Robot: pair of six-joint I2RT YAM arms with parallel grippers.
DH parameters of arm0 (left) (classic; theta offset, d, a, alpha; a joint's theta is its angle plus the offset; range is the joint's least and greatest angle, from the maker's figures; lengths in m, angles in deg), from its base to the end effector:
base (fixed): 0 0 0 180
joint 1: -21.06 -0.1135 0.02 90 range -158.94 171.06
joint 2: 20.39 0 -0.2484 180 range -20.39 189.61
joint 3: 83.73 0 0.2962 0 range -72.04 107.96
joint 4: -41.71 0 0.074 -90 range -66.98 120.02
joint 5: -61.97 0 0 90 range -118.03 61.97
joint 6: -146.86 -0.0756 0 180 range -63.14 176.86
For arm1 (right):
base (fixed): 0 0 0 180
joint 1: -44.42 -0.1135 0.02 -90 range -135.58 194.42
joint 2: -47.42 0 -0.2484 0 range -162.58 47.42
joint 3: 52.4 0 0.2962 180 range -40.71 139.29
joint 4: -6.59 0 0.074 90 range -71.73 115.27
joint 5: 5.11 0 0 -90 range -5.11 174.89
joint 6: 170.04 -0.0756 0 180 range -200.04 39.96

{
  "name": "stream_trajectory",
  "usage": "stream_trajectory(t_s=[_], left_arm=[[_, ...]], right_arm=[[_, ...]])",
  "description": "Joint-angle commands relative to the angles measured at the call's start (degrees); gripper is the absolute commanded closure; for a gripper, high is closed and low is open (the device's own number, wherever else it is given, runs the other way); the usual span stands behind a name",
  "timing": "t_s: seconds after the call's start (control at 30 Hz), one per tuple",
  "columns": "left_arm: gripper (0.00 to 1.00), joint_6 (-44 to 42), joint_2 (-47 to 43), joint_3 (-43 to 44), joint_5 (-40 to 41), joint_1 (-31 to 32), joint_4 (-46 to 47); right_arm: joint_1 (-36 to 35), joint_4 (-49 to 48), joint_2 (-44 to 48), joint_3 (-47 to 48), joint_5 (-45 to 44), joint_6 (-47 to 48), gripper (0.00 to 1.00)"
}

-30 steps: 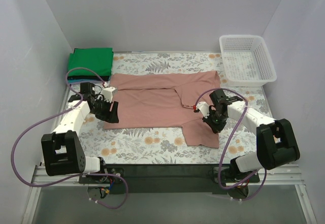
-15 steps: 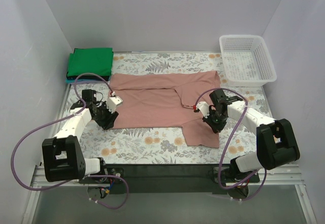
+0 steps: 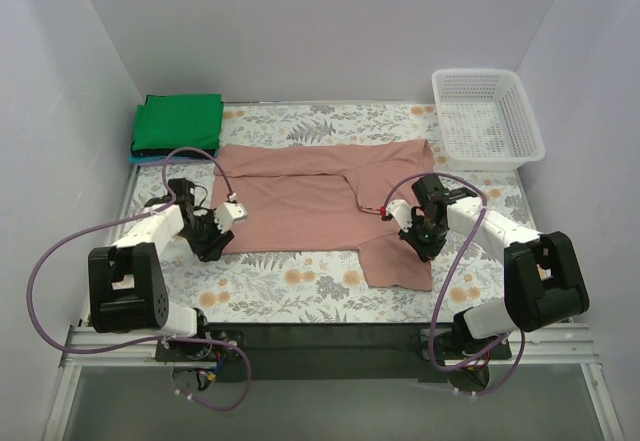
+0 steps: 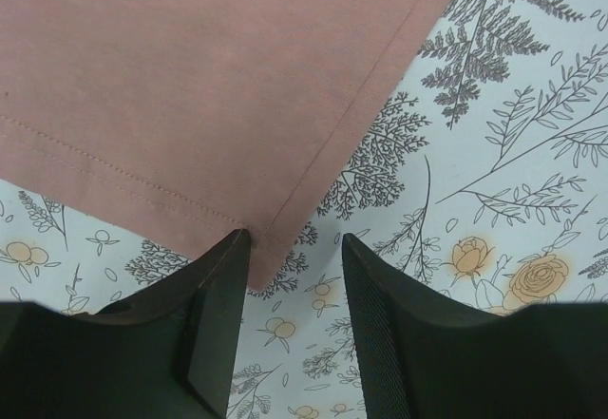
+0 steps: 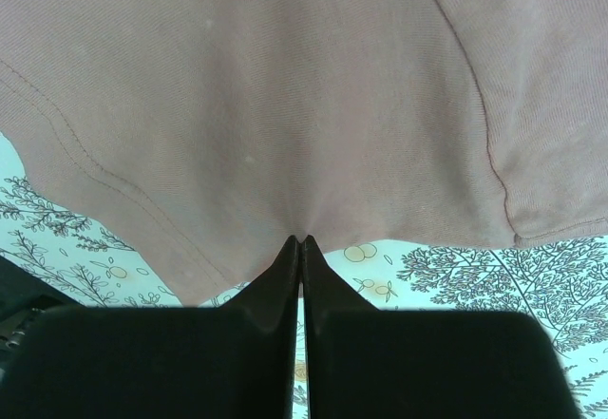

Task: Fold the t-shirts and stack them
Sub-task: Fold the tshirt

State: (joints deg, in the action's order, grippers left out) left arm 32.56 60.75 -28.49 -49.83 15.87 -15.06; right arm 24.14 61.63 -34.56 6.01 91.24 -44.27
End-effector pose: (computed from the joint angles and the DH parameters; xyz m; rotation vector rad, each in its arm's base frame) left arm 0.2680 -0.0038 0.0865 0.5135 2.8363 -0.4898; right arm 0.2656 0.1071 0.0948 -1.3898 2.5766 0.1216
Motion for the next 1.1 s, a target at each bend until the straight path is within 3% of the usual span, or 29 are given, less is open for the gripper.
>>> stream_trajectory(t_s=[0.0,0.3,0.43,0.53,1.07], left_arm=[[0.58,-2.9,0.6,0.9,1.7,-0.4,-0.4],[0.74,-4.1,1.4,0.1,2.6,-1.7,0.1],[0.92,-4.0,1.5,0.5,1.9,-1.7,-0.1],[1.00,-4.5,-0.8,1.9,-1.0,-1.7,-3.1],[1.00,-6.9,-12.0,3.6,-5.9,-2.1,-18.7]], right_arm=[[-0.1,0.9,-0.4,1.3,0.0,-0.3,0.99],[-0.2,0.9,0.4,0.6,-0.1,-0.1,0.99],[0.0,1.1,1.0,0.7,-0.5,-0.1,0.99],[-0.1,2.2,3.4,1.2,0.4,0.0,0.99],[0.1,10.5,16.4,2.6,1.4,-0.2,0.99]])
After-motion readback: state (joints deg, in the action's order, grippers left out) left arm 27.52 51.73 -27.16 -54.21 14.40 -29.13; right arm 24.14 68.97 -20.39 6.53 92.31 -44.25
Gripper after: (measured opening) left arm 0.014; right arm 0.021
